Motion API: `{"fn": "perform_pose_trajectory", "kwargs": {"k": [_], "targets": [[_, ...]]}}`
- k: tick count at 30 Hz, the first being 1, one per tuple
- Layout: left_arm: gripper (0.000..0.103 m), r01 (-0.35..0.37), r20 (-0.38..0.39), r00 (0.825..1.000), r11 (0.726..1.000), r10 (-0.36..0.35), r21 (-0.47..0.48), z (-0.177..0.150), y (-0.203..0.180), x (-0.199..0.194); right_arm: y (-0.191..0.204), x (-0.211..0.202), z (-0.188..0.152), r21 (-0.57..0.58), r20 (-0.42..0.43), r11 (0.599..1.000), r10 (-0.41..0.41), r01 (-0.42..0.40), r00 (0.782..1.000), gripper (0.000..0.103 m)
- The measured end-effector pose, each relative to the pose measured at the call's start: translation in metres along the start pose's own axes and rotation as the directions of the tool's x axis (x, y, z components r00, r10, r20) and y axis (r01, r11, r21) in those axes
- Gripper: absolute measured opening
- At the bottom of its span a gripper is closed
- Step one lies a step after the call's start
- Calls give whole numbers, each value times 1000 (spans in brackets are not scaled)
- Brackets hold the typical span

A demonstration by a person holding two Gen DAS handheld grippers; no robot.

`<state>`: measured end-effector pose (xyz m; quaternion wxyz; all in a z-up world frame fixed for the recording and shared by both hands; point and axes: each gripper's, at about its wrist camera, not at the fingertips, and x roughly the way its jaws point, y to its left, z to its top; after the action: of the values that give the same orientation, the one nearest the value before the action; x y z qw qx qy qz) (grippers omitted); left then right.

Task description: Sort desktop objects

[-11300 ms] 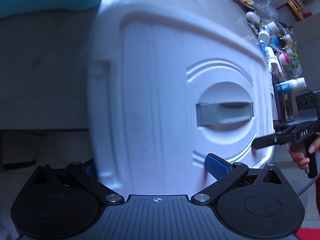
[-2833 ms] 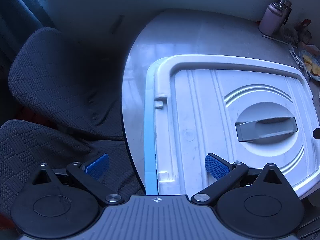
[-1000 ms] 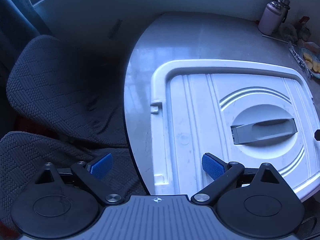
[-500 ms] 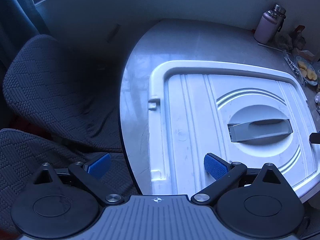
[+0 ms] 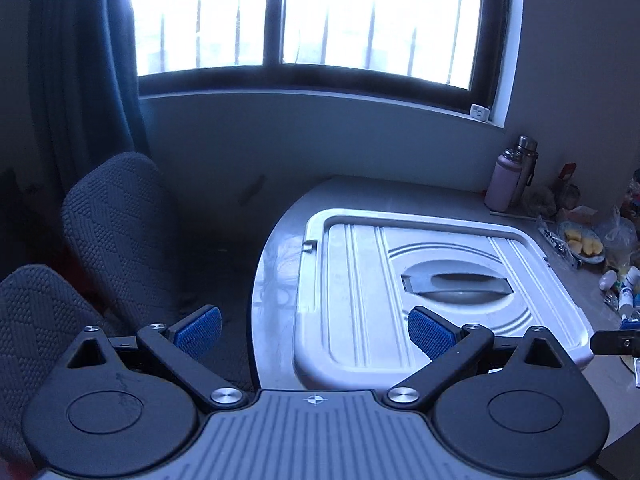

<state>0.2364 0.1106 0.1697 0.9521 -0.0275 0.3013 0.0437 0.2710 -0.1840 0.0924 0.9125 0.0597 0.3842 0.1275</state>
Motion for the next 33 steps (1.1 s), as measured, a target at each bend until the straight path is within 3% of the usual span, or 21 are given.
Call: {"fn": "perform_pose_trajectory", "kwargs": {"k": [6, 16, 20, 24, 28, 33], "targets": [[101, 40, -30, 999, 998, -41, -55, -56, -10, -42, 12, -38, -52, -26, 64, 1000, -11, 13, 998, 92], [101, -2, -44, 999, 993, -3, -116, -149, -7, -76, 24, -56, -133, -39, 132, 995, -82, 88, 988, 92], [101, -21, 3, 1000, 994, 22, -108, -179, -7, -83, 27, -52, -160, -35, 151, 995, -87, 94, 985, 92], [101, 0, 32, 999, 996, 3, -91, -209, -13, -84, 32, -48, -187, -61, 172, 994, -80, 92, 982, 93], [102, -1, 59, 998, 1000, 2, -25, -235, -27, -79, 34, -42, -209, -89, 169, 991, -82, 98, 982, 93], [102, 18, 46, 999, 1000, -18, -3, -255, -40, -68, 31, -37, -228, -83, 175, 991, -91, 107, 980, 93]]}}
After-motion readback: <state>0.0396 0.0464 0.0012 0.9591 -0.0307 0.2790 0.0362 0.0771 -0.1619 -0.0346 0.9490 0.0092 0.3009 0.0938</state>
